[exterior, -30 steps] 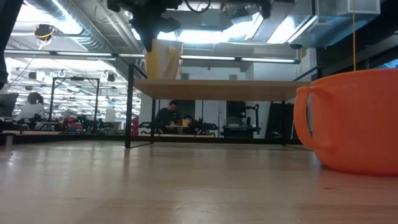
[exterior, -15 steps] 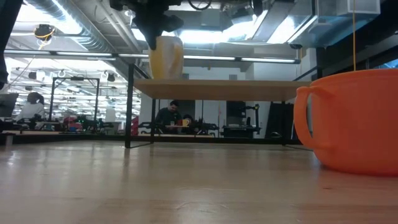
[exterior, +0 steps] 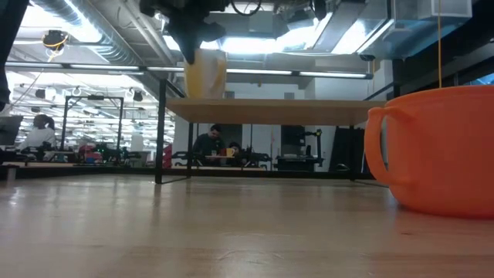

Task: Stack small to large cups/mugs on shelf
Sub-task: Put the yellow mug on the shelf

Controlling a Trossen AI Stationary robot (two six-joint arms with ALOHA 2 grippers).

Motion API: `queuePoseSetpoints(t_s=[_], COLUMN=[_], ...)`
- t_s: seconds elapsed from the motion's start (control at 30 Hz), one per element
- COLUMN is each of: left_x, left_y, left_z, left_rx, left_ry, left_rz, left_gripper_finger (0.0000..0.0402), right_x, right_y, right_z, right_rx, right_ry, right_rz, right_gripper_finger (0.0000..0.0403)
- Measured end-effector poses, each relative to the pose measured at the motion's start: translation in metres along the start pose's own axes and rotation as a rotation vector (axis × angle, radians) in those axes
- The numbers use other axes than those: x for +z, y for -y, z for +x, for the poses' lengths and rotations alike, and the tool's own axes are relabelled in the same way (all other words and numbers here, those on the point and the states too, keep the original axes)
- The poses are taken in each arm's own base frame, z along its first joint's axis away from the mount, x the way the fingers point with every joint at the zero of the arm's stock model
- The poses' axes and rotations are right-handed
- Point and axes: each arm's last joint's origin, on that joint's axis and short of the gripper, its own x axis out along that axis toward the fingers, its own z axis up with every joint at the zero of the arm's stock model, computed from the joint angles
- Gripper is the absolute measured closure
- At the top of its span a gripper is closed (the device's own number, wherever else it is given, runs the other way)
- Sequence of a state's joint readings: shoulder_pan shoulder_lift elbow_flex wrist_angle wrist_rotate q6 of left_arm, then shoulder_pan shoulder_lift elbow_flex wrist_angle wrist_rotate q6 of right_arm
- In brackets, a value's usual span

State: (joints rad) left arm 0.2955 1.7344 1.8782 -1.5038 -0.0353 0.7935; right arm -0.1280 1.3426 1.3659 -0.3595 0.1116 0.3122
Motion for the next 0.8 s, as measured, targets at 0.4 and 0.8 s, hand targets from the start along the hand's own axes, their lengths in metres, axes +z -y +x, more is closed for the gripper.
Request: queuePoseSetpoints(t_s=[0.4,0.8], left_x=[0.001,0.001], left_y=[-0.001,0.007], left_z=[-0.001,-0.007], left_rx=[0.011,0.064], left_ry=[0.011,-0.051], left_rz=[-0.029,-0.033], left_gripper_finger=[0.0333,0.0335], right_x=[0.0,-0.002], right_y=[0.0,0.013], right_z=[0.0,0.008], right_rx=[0.002,-0.028], right_ry=[0.004,-0.042], right_rz=[-0.003,0.009], right_gripper_finger=[0.0389,0.0398])
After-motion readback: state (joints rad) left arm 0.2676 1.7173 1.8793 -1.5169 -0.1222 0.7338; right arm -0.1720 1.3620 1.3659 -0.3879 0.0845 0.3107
